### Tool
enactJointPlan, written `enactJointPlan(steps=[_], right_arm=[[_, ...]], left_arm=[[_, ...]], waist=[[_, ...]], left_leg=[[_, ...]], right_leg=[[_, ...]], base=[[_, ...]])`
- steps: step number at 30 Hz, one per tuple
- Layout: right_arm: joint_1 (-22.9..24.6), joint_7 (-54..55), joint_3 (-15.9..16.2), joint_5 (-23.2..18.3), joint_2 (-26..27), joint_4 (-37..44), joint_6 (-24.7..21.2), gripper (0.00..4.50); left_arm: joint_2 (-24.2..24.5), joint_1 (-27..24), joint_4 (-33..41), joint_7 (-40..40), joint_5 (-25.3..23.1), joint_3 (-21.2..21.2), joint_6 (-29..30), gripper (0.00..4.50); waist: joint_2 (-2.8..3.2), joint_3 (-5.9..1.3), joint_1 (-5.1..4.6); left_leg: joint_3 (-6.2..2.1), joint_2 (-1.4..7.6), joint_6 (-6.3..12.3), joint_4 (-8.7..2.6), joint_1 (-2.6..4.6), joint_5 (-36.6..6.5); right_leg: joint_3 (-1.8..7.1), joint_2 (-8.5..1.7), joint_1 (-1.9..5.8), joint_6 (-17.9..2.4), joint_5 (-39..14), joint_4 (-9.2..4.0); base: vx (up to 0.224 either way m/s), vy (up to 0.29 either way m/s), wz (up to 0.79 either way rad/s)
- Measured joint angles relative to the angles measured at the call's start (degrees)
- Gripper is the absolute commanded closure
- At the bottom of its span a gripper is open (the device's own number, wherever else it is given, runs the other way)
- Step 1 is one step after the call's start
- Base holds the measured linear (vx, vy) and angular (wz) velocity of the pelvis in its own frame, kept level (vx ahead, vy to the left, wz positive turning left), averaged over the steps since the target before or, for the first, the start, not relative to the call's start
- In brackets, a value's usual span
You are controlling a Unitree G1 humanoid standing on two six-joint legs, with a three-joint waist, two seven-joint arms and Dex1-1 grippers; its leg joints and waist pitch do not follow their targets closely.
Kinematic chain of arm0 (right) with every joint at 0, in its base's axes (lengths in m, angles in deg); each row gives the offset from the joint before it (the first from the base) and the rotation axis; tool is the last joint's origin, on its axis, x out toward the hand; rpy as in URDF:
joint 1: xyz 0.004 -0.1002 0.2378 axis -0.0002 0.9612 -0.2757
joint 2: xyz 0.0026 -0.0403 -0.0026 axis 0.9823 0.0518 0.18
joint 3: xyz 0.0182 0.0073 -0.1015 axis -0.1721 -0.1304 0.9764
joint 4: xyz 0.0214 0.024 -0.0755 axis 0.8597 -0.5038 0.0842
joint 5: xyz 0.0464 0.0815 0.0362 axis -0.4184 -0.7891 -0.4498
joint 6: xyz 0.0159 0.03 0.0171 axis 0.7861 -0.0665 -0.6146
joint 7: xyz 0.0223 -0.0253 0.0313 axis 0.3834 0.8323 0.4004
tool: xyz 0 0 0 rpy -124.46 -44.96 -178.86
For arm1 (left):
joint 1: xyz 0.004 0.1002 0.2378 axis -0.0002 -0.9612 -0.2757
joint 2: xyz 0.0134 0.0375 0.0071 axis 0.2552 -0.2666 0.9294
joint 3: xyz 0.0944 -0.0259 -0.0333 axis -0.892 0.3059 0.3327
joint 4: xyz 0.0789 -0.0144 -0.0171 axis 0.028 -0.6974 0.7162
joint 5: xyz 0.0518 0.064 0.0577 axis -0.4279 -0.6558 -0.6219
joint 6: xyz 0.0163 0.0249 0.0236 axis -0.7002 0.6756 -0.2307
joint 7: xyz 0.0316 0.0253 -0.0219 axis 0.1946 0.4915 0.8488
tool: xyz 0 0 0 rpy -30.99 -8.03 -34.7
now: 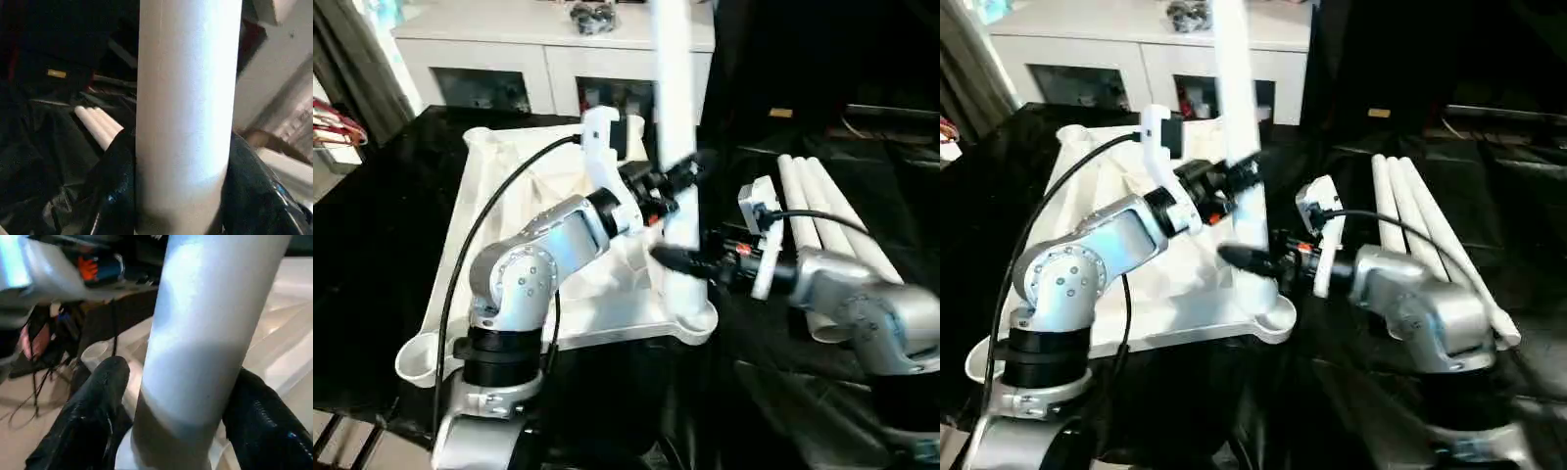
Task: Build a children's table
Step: Pick table leg
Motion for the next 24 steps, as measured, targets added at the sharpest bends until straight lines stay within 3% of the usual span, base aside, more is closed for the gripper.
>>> enactJointPlan(steps=[13, 23, 24], right_arm=[[-0.53, -6.18, 2.48, -0.69, -2.85, -1.06, -0.31, 1.49], [-0.53, -7.61, 3.3, -1.19, -2.85, -1.05, -0.33, 1.49], [-0.53, -7.63, 3.3, -1.28, -2.85, -1.05, -0.33, 1.66]], left_arm=[[1.66, 0.01, -0.05, -8.78, 3.69, -1.19, 1.06, 2.62], [2.9, -0.34, 1.11, -11.03, 4.54, -2.09, 1.51, 2.62], [2.95, -0.34, 1.12, -11.28, 4.55, -2.11, 1.51, 2.62]], waist=[[-0.05, 0.02, 0.0], [-0.05, 0.02, -0.01], [-0.05, 0.02, -0.01]], left_leg=[[0.01, 0.0, 0.05, 0.01, 0.0, 0.03], [0.01, 0.0, 0.06, 0.04, 0.0, 0.04], [0.01, 0.0, 0.06, 0.04, -0.01, 0.03]], right_leg=[[0.01, 0.0, 0.0, -0.01, 0.01, 0.01], [0.01, 0.0, 0.0, -0.02, 0.01, 0.02], [0.01, 0.0, 0.0, -0.02, 0.01, 0.02]], base=[[0.0, 0.0, 0.0], [0.0, 0.0, 0.0], [0.0, 0.0, 0.0]])
